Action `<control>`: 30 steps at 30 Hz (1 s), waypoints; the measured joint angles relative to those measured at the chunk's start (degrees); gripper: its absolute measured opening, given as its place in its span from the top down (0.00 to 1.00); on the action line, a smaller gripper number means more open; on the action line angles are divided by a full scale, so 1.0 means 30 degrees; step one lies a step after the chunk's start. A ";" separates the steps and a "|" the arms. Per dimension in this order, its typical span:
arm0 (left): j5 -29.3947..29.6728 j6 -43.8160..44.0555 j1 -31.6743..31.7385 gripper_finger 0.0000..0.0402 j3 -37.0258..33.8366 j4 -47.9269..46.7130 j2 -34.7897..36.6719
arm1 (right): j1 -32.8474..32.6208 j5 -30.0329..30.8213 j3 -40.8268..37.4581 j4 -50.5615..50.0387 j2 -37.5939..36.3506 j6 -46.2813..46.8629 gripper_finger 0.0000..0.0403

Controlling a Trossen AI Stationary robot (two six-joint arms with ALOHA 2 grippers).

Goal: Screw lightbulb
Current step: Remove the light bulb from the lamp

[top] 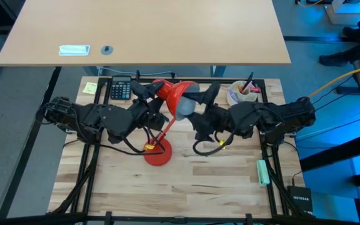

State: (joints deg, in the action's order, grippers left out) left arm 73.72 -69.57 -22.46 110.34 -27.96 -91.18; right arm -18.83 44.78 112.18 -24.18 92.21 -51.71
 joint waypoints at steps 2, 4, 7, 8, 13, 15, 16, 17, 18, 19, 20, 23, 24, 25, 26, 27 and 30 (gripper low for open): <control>-0.0026 -0.0012 0.0000 0.35 0.0008 -0.0012 0.0019 | 0.0013 -0.0270 -0.0005 -0.0117 -0.0019 -0.1132 0.36; -0.0036 0.0041 -0.0010 0.35 0.0008 -0.0030 0.0019 | 0.0036 -0.0929 0.0001 -0.0464 -0.0030 -0.1795 0.36; -0.0096 0.0039 0.0015 0.35 0.0008 -0.0032 0.0015 | 0.0036 -0.0843 0.0001 -0.0529 -0.0037 -0.3957 0.36; -0.0096 0.0050 0.0022 0.35 0.0008 -0.0032 0.0015 | 0.0036 -0.0553 0.0001 -0.0556 -0.0037 -0.4906 0.36; -0.0237 0.0206 0.0063 0.35 0.0008 -0.0020 0.0000 | -0.0339 0.1049 0.0022 -0.1133 -0.0037 -0.9045 0.36; -0.0275 0.0219 0.0162 0.35 0.0008 -0.0017 -0.0007 | -0.0828 0.2196 0.0015 -0.1216 -0.0030 -0.9305 0.36; -0.0292 0.0283 0.0181 0.35 0.0008 -0.0025 -0.0007 | -0.1125 0.2532 0.0020 -0.1177 -0.0030 -0.9284 0.36; -0.0279 0.0359 0.0175 0.35 0.0008 -0.0044 -0.0007 | -0.1458 0.3007 0.0023 -0.1157 -0.0042 -0.9144 0.36; -0.0279 0.0411 0.0175 0.35 0.0008 -0.0047 -0.0007 | -0.1847 0.3475 0.0023 -0.1184 -0.0100 -0.8949 0.36; -0.0271 0.0463 0.0182 0.35 0.0008 -0.0047 -0.0007 | -0.2273 0.4060 0.0023 -0.1202 -0.0155 -0.8812 0.36; -0.0271 0.0461 0.0183 0.35 0.0008 -0.0046 -0.0007 | -0.2667 0.4614 0.0023 -0.1211 -0.0204 -0.8571 0.36; -0.0257 0.0503 0.0261 0.35 0.0008 -0.0047 -0.0007 | -0.3853 0.5982 0.0023 -0.1305 -0.0485 -0.7772 0.36; -0.0223 0.0565 0.0262 0.35 0.0008 -0.0047 -0.0007 | -0.4265 0.6378 0.0023 -0.1311 -0.0587 -0.7457 0.36; -0.0202 0.0627 0.0262 0.35 0.0008 -0.0054 -0.0007 | -0.4683 0.6767 0.0023 -0.1275 -0.0696 -0.7161 0.36; -0.0191 0.0664 0.0262 0.35 0.0008 -0.0054 -0.0007 | -0.5099 0.7143 0.0023 -0.1234 -0.0800 -0.6787 0.36; -0.0184 0.0698 0.0262 0.35 0.0008 -0.0054 -0.0007 | -0.5590 0.7562 0.0023 -0.1193 -0.0919 -0.6253 0.36; -0.0154 0.0764 0.0262 0.35 0.0008 -0.0068 -0.0007 | -0.6942 0.9185 0.0023 -0.1403 -0.1219 -0.3475 0.36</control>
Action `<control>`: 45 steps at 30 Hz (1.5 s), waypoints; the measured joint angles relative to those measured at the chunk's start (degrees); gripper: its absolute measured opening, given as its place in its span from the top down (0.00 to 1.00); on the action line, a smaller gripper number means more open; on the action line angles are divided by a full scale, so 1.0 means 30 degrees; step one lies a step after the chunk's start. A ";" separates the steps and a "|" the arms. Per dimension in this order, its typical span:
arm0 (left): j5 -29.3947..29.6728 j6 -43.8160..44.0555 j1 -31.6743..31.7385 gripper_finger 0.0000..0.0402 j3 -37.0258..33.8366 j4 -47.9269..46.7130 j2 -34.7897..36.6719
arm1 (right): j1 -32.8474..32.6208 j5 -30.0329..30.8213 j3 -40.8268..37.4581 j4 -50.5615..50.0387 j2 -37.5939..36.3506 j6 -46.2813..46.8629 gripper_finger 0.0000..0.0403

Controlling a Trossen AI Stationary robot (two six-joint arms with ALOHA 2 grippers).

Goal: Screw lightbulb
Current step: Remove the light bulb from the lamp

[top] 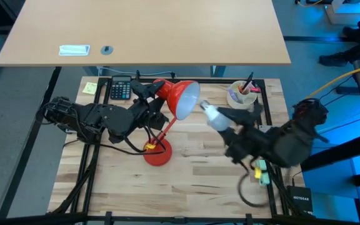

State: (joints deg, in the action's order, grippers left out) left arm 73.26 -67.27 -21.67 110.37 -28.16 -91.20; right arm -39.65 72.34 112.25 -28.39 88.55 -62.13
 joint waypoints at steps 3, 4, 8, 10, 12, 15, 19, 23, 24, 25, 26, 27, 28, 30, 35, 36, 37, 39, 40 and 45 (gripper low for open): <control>0.0026 0.0252 0.0000 0.35 0.0000 -0.0029 0.0000 | -0.1176 0.1547 0.0000 -0.1773 -0.0381 0.5001 0.36; 0.0028 0.0292 0.0000 0.35 0.0000 -0.0032 0.0000 | -0.1504 0.1638 0.0007 -0.3050 -0.0524 0.7342 0.36; 0.0028 0.0324 0.0000 0.35 0.0000 -0.0029 0.0000 | -0.2171 0.0277 0.0007 -1.0680 -0.1066 1.8769 0.36; 0.0029 0.0359 0.0007 0.35 -0.0007 -0.0023 0.0000 | -0.2093 -0.0922 -0.0057 -1.5330 -0.1113 2.5009 0.36; 0.0028 0.0367 0.0007 0.35 -0.0007 -0.0022 0.0000 | -0.1650 -0.2167 -0.0729 -1.9100 -0.1106 3.0426 0.36; 0.0028 0.0354 0.0007 0.35 -0.0007 -0.0015 0.0000 | -0.0877 -0.3577 -0.3417 -2.0111 -0.1233 3.4028 0.36; 0.0079 0.0395 0.0007 0.35 -0.0007 -0.0007 0.0000 | -0.0030 -0.5286 -0.7839 -1.8026 -0.1479 3.4520 0.36; 0.0079 0.0382 0.0007 0.35 -0.0007 0.0015 -0.0015 | 0.0950 -0.6293 -1.2676 -1.5004 -0.1441 3.6127 0.36; 0.0086 0.0382 0.0007 0.35 -0.0007 0.0016 -0.0015 | 0.1223 -0.6517 -1.3844 -1.3991 -0.1441 3.6232 0.36; 0.0086 0.0380 0.0007 0.35 -0.0007 0.0024 -0.0015 | 0.1460 -0.6783 -1.5059 -1.2674 -0.1441 3.6241 0.36; 0.0095 0.0348 0.0007 0.35 -0.0007 0.0036 -0.0022 | 0.1678 -0.7176 -1.6165 -1.1410 -0.1441 3.6256 0.36; 0.0108 0.0283 0.0007 0.35 -0.0007 0.0045 -0.0022 | 0.1933 -0.7645 -1.7251 -1.0336 -0.1441 3.6266 0.36; 0.0119 0.0224 0.0007 0.35 -0.0007 0.0060 -0.0022 | 0.2202 -0.8103 -1.8311 -0.9267 -0.1441 3.6263 0.36; 0.0225 0.0068 0.0000 0.35 -0.0007 0.0095 -0.0022 | 0.2714 -0.8591 -2.0075 -0.6820 -0.1441 3.6263 0.36; 0.0299 -0.0359 0.0003 0.35 -0.0007 0.0114 -0.0022 | 0.3555 -0.9066 -2.2974 -0.3061 -0.1441 3.6146 0.36; 0.0362 -0.0411 0.0000 0.35 -0.0007 0.0133 -0.0022 | 0.3692 -0.9319 -2.3263 -0.2679 -0.1441 3.6132 0.36; 0.0505 -0.0444 0.0000 0.35 -0.0007 0.0133 -0.0022 | 0.3796 -0.9554 -2.3474 -0.2397 -0.1441 3.6132 0.36; 0.0737 -0.0351 0.0000 0.33 -0.0007 0.0097 -0.0022 | 0.4004 -0.9833 -2.3755 -0.1949 -0.1441 3.6124 0.36; 0.0784 -0.0279 0.0000 0.32 -0.0007 0.0060 -0.0022 | 0.4039 -0.9935 -2.3844 -0.1801 -0.1441 3.6124 0.36; 0.0793 -0.0032 0.0000 0.24 -0.0036 -0.0015 -0.0029 | 0.4027 -0.9972 -2.3962 -0.1391 -0.1441 3.6110 0.36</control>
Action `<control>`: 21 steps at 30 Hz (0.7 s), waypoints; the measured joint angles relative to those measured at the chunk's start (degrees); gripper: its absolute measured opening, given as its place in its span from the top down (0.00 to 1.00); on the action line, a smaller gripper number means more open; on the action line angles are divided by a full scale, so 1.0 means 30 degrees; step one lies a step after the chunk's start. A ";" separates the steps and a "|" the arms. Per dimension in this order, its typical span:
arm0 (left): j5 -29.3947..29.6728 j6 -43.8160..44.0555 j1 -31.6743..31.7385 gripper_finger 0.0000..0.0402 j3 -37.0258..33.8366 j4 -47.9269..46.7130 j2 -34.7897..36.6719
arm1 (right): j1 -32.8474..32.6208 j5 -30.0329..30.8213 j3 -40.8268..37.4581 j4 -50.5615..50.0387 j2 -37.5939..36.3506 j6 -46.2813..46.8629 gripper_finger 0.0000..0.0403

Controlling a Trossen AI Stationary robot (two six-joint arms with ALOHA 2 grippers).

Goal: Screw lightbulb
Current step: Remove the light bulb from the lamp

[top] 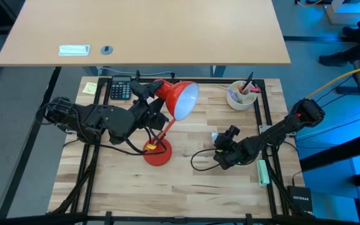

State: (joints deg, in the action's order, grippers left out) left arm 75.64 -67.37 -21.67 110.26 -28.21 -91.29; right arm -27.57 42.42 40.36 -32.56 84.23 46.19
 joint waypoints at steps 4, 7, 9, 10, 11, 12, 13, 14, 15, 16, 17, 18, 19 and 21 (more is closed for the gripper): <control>0.0228 0.0297 0.0000 0.17 0.0000 0.0072 0.0000 | -0.0007 0.0006 0.0000 0.0002 0.0000 0.0000 0.36; 0.0540 0.0465 -0.0048 0.13 0.0000 0.0198 0.0000 | -0.0007 0.0011 0.0000 0.0002 0.0000 0.0007 0.36; 0.0805 0.0684 -0.0190 0.12 0.0000 0.0407 0.0064 | -0.0007 0.0011 0.0000 0.0002 0.0000 0.0007 0.36; 0.0839 0.0776 -0.0286 0.11 0.0000 0.0469 0.0136 | -0.0007 0.0005 0.0000 0.0009 0.0000 0.0007 0.36; 0.0845 0.0843 -0.0386 0.11 0.0000 0.0626 0.0248 | -0.0007 0.0004 0.0000 0.0054 0.0000 0.0007 0.36; 0.0859 0.0906 -0.0483 0.11 0.0000 0.0670 0.0366 | -0.0007 0.0004 0.0000 0.0118 0.0000 0.0007 0.36; 0.0924 0.0933 -0.0561 0.11 0.0000 0.0647 0.0556 | -0.0007 0.0004 0.0000 0.0191 0.0000 0.0007 0.36; 0.0997 0.1081 -0.0635 0.11 -0.0005 0.0559 0.0712 | -0.0011 0.0004 0.0000 0.0318 0.0000 0.0007 0.36; 0.1068 0.1295 -0.0711 0.11 -0.0007 0.0524 0.0892 | -0.0015 0.0004 0.0000 0.0465 0.0000 0.0004 0.36; 0.1082 0.1503 -0.0801 0.11 -0.0009 0.0481 0.1077 | -0.0015 0.0000 0.0000 0.0589 0.0000 0.0007 0.36; 0.1091 0.1832 -0.0883 0.11 -0.0025 0.0414 0.1313 | -0.0012 -0.0003 0.0000 0.0685 0.0000 0.0007 0.36; 0.1108 0.2221 -0.0972 0.11 -0.0029 0.0381 0.1563 | -0.0008 0.0004 0.0000 0.0789 0.0000 0.0000 0.36; 0.1136 0.2708 -0.1107 0.11 -0.0029 0.0221 0.1861 | -0.0011 0.0004 0.0000 0.0889 0.0000 0.0004 0.36; 0.1259 0.4074 -0.1337 0.11 -0.0028 -0.0697 0.2452 | -0.0007 0.0008 0.0000 0.0906 0.0000 0.0000 0.36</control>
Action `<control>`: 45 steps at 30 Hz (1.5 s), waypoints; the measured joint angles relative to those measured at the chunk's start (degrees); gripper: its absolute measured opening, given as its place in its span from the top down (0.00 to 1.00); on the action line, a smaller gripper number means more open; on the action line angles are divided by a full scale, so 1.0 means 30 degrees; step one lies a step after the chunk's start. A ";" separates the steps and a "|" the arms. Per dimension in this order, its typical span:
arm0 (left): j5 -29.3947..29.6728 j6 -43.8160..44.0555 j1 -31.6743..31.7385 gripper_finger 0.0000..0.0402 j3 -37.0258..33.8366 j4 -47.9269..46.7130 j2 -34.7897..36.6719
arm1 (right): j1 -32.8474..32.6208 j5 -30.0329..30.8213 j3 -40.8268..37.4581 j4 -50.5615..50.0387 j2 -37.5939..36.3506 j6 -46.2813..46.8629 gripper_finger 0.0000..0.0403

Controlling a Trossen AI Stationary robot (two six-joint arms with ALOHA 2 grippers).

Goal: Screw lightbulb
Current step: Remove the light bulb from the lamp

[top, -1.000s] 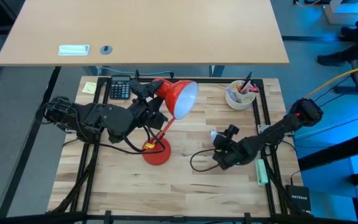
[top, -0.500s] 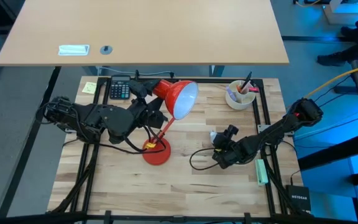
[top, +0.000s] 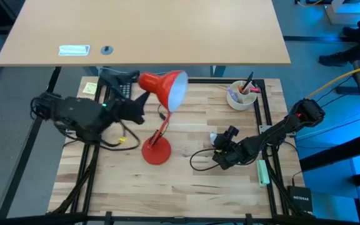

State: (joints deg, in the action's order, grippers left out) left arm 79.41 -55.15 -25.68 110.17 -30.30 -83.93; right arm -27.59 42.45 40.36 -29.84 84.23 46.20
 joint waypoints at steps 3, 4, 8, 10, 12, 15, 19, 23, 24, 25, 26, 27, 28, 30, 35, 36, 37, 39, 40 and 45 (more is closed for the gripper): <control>-0.0089 0.2014 -0.0279 0.11 0.0021 -0.1341 0.0685 | 0.0000 0.0081 0.0000 -0.0008 0.0000 0.0000 0.36; -0.0215 0.2348 -0.0317 0.11 0.0021 -0.1632 0.0818 | -0.0003 0.0124 0.0000 -0.0008 0.0000 -0.0027 0.36; -0.0272 0.2281 -0.0310 0.12 0.0064 -0.1774 0.0873 | 0.0000 0.0311 0.0000 -0.0015 0.0000 -0.0059 0.36; -0.0380 0.2299 -0.0317 0.12 0.0064 -0.2247 0.0777 | 0.0000 0.0338 0.0000 -0.0015 0.0000 -0.0066 0.36; -0.0428 0.2725 -0.0317 0.12 0.0057 -0.2984 0.0732 | 0.0000 0.0338 0.0000 -0.0015 0.0000 -0.0063 0.36; -0.0416 0.3716 -0.0317 0.12 0.0064 -0.3543 0.0777 | 0.0000 0.0338 0.0000 -0.0015 0.0000 -0.0066 0.36; -0.1647 0.7081 -0.0633 0.12 0.0064 -0.5628 0.0776 | 0.0000 0.0338 0.0000 -0.0022 0.0000 -0.0081 0.36; -0.5223 1.4684 -0.0116 0.12 -0.0490 -1.0395 0.0674 | -0.0004 0.0338 0.0000 -0.0026 0.0000 -0.0088 0.36; -0.5974 1.6766 0.0284 0.12 -0.1203 -1.1354 0.0690 | 0.0000 0.0338 0.0000 -0.0022 0.0000 -0.0090 0.36; -0.6630 1.8504 0.0735 0.12 -0.2228 -1.2062 0.0696 | 0.0000 0.0355 0.0000 -0.0030 0.0000 -0.0101 0.36; -0.6987 1.9744 0.1188 0.12 -0.3626 -1.2444 0.0672 | -0.0007 0.0473 0.0000 -0.0030 0.0000 -0.0161 0.36; -0.7075 2.0801 0.1674 0.12 -0.5194 -1.2565 0.0618 | 0.0000 0.0605 0.0000 -0.0016 0.0000 -0.0409 0.36; -0.7165 2.1634 0.2224 0.12 -0.6773 -1.2334 0.0529 | 0.0000 0.0851 0.0000 0.0006 0.0000 -0.0604 0.36; -0.7838 2.3032 0.3460 0.12 -0.9812 -1.0961 0.0462 | -0.0002 0.1426 0.0000 -0.0010 0.0000 -0.1013 0.36; -1.2991 2.2929 0.6418 0.12 -1.5013 -0.5480 0.0503 | -0.0009 0.1549 0.0000 0.0005 0.0000 -0.1050 0.36; -1.4127 2.2513 0.6790 0.12 -1.5662 -0.4523 0.0348 | -0.0043 0.1518 0.0000 -0.0009 0.0000 -0.1050 0.36; -1.4946 2.2148 0.7056 0.12 -1.6100 -0.3694 0.0230 | -0.0036 0.1511 0.0000 -0.0008 0.0000 -0.1049 0.36; -1.5484 2.1813 0.7355 0.12 -1.6519 -0.2708 0.0079 | -0.0036 0.1512 0.0000 -0.0008 0.0000 -0.1042 0.36; -1.5440 2.1732 0.7410 0.12 -1.6619 -0.2591 -0.0009 | -0.0036 0.1524 0.0000 -0.0007 0.0000 -0.1042 0.36; -1.5996 2.1741 0.7347 0.12 -1.6854 -0.2021 -0.0258 | -0.0036 0.1689 0.0000 -0.0026 0.0000 -0.1033 0.36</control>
State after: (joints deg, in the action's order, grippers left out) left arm 31.42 10.08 -3.64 59.61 -36.36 -84.70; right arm -27.70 47.52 40.36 -29.92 84.23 43.10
